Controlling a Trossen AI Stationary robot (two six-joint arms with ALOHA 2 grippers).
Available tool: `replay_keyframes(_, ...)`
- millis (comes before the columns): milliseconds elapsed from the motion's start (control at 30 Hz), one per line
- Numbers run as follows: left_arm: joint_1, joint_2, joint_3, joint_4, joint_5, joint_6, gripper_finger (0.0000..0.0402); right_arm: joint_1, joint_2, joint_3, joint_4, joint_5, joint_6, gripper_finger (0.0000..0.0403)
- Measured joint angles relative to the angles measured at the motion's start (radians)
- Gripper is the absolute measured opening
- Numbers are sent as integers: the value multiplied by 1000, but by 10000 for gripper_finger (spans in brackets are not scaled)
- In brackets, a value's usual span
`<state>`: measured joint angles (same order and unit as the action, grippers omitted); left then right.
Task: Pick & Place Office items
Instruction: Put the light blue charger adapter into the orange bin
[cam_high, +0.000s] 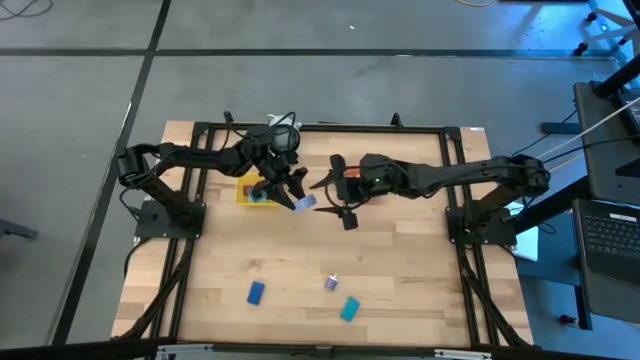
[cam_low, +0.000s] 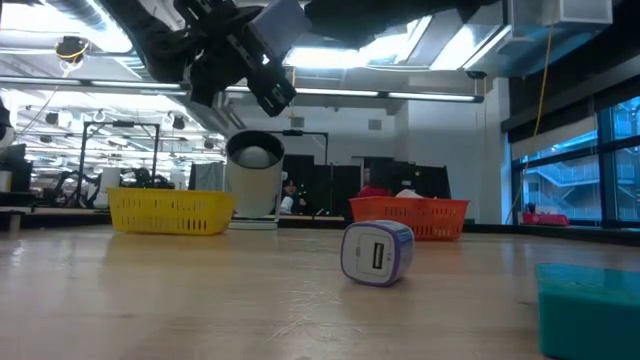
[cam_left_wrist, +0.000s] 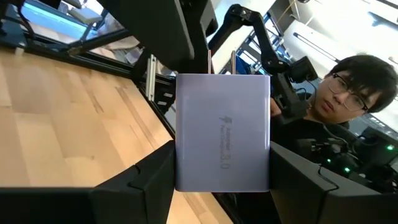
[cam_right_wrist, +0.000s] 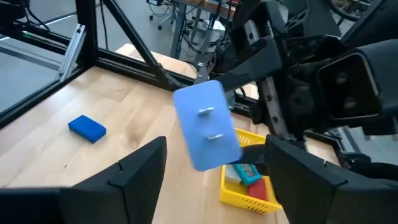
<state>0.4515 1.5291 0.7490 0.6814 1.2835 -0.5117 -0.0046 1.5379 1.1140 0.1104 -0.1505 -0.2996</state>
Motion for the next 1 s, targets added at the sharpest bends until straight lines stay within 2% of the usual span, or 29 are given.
replay_keyframes(367, -13, 0, 0, 0, 20, -15, 212, 3, 100, 69, -12, -77, -25, 260)
replay_keyframes(500, -20, 0, 0, 0, 39, -28, 212, 7, 98, 73, -3, -87, -38, 226)
replay_keyframes(733, -26, 0, 0, -1, 65, -44, 212, 5, 98, 73, -1, -127, -54, 136)
replay_keyframes(800, -29, 0, 0, 1, 67, -44, 212, 6, 98, 73, 8, -126, -52, 122)
replay_keyframes(900, -36, 0, 0, 2, 68, -44, 212, 5, 98, 72, 15, -124, -35, 130)
replay_keyframes(1000, -44, 0, 0, 1, 60, -43, 213, 4, 98, 72, 26, -124, -26, 172)
